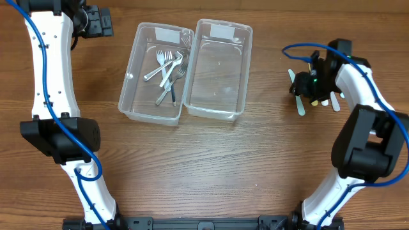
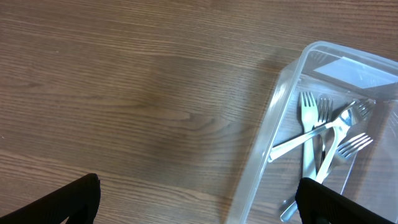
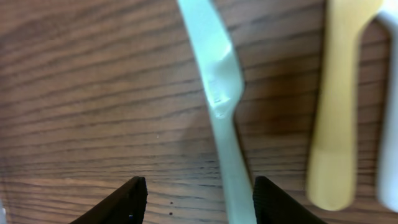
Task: Pack container
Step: 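Lower the right gripper and grasp the light blue plastic knife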
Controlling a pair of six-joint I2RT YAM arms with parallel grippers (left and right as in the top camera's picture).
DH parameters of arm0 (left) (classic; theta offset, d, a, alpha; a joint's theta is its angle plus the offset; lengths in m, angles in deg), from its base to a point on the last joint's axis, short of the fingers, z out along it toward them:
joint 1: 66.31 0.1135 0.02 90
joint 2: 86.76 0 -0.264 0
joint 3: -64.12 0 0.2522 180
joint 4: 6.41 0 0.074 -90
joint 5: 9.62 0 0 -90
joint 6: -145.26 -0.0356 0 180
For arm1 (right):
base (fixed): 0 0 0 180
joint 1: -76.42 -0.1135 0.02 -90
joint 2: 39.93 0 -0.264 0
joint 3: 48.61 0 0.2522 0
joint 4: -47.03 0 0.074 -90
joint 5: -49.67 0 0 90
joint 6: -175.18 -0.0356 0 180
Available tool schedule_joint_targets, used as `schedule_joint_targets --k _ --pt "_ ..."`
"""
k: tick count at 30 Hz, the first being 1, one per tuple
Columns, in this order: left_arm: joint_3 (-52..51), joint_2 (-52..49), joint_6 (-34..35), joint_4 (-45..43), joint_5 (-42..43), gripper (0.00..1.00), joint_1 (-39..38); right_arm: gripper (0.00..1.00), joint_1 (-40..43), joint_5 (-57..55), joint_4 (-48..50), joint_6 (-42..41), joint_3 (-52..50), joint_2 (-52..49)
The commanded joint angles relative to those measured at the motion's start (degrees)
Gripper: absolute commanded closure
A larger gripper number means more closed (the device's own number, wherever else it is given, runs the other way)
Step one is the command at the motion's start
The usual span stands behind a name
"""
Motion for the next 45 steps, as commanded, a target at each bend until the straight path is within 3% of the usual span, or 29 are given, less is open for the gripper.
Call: schedule_joint_targets --k 1,16,29,38,45 --pt "0.48 0.00 1.25 -0.22 -0.33 0.00 0.48 0.44 -1.49 -5.88 -1.42 -0.11 0.15 -0.98" --pt "0.48 0.00 1.25 -0.22 -0.35 0.00 0.48 0.43 -1.09 -9.90 -4.55 -0.02 0.13 -2.86" --pt "0.48 0.00 1.25 -0.22 -0.33 0.00 0.48 0.48 -1.09 -9.86 -2.62 -0.17 -3.69 -2.99" --pt "0.48 0.00 1.25 -0.22 -0.33 0.00 0.48 0.64 -1.09 -10.43 -1.33 -1.66 -6.34 -2.97" --pt "0.48 0.00 1.25 -0.22 -0.35 0.00 0.48 0.82 -1.16 -10.99 -1.60 -1.40 -6.32 -2.97"
